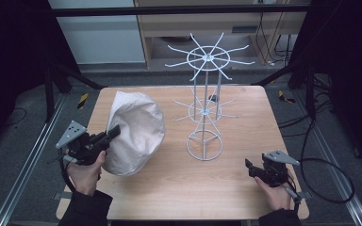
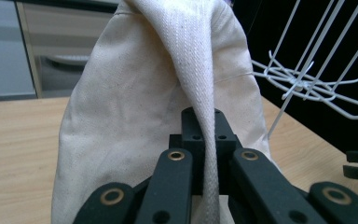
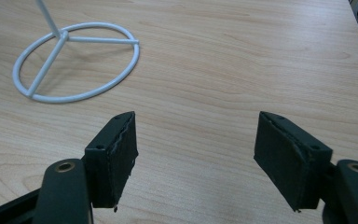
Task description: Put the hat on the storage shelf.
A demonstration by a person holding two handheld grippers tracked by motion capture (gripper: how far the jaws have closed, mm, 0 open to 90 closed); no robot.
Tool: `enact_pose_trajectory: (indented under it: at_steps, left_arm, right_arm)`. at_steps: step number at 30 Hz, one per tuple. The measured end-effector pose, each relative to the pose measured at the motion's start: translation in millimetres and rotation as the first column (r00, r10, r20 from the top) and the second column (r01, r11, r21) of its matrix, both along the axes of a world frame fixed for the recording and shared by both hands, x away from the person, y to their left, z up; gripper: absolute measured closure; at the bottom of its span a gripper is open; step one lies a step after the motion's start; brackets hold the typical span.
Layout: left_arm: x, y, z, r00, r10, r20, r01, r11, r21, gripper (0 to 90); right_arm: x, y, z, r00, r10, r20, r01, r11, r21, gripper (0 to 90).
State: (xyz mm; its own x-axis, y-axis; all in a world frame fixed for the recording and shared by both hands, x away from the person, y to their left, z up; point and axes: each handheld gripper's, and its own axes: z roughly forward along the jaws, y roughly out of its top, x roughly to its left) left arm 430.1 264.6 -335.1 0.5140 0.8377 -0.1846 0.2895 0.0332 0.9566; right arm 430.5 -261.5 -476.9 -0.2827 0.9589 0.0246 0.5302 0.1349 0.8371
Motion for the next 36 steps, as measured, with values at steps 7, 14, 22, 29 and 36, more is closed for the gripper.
enact_pose_trajectory:
  at_steps: [7,14,22,29,36]
  left_arm:
    - [-11.9,-0.5,12.2,0.9978,-0.012,0.065,0.013,0.9997,-0.023,88.3]
    - [-23.9,-0.2,23.6,0.9917,-0.019,0.127,0.025,0.9988,-0.043,88.3]
    - [-36.2,0.0,34.3,0.9825,-0.024,0.185,0.037,0.9974,-0.063,88.3]
    - [-45.6,-1.8,43.9,0.9708,-0.031,0.238,0.050,0.9957,-0.078,88.3]
    - [-51.8,-1.3,54.2,0.9571,-0.029,0.288,0.062,0.9924,-0.106,88.3]
  right_arm:
    - [0.1,0.1,-0.1,1.0000,0.001,0.000,-0.001,1.000,-0.001,29.8]
    - [0.0,0.1,0.2,1.0000,0.001,0.001,-0.001,1.000,-0.001,29.7]
    - [0.2,0.9,-0.2,1.0000,0.004,-0.004,-0.004,1.000,-0.005,29.5]
    - [0.0,0.2,0.6,1.0000,0.000,0.008,0.000,1.000,-0.003,29.6]
    - [0.4,1.1,0.3,1.0000,0.003,0.008,-0.003,1.000,-0.006,29.6]
